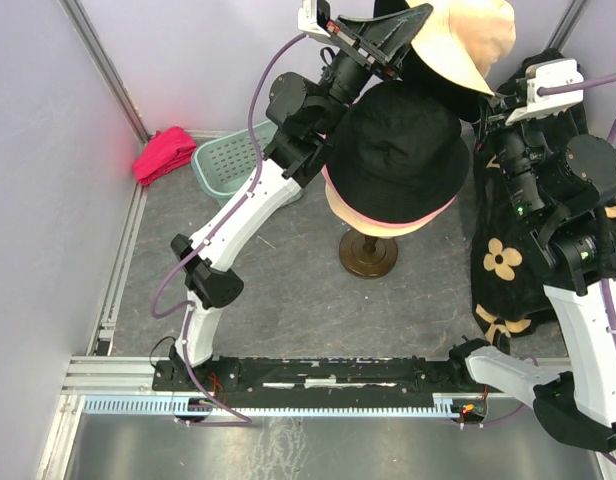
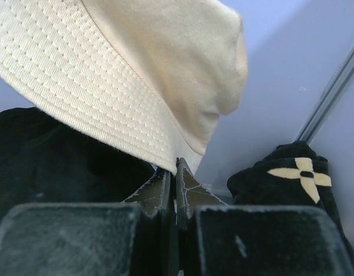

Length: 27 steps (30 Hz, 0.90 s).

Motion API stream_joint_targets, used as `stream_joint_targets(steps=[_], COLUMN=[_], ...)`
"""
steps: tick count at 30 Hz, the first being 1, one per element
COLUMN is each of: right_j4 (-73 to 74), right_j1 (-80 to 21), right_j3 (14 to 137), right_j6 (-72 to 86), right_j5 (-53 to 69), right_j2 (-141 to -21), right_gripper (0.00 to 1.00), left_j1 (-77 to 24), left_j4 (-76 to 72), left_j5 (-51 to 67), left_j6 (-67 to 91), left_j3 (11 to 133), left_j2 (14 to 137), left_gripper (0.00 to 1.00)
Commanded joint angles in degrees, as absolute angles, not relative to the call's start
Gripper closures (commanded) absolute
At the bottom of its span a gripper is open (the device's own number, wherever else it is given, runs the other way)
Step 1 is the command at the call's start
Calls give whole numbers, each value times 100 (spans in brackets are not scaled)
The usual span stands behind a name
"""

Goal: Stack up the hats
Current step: Stack the hat on the hat.

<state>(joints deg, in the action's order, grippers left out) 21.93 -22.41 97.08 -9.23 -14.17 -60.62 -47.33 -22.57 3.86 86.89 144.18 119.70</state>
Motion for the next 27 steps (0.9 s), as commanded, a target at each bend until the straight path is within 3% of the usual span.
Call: stream_joint_targets(steps=[1,17,27], right_j4=[1808,1679,1412], right_j1=[-2227,-2230,-2232], right_j3=[9637,9260,8784], right_j6=[-1092,-1190,-1230], right_j5=[-1753,-1565,-1607], right_j2=[-5879,-5627,-5355], right_gripper=[98,98,98], left_j1=[-4750,-4703,-4708], left_j4=[-2723,-2625,-3510], left_j5=[673,800,680], left_j6=[8373,7324,7576], left_j3=[13997,12071,10536], left_j2=[11169,9633,8860], left_gripper=[97,97,97])
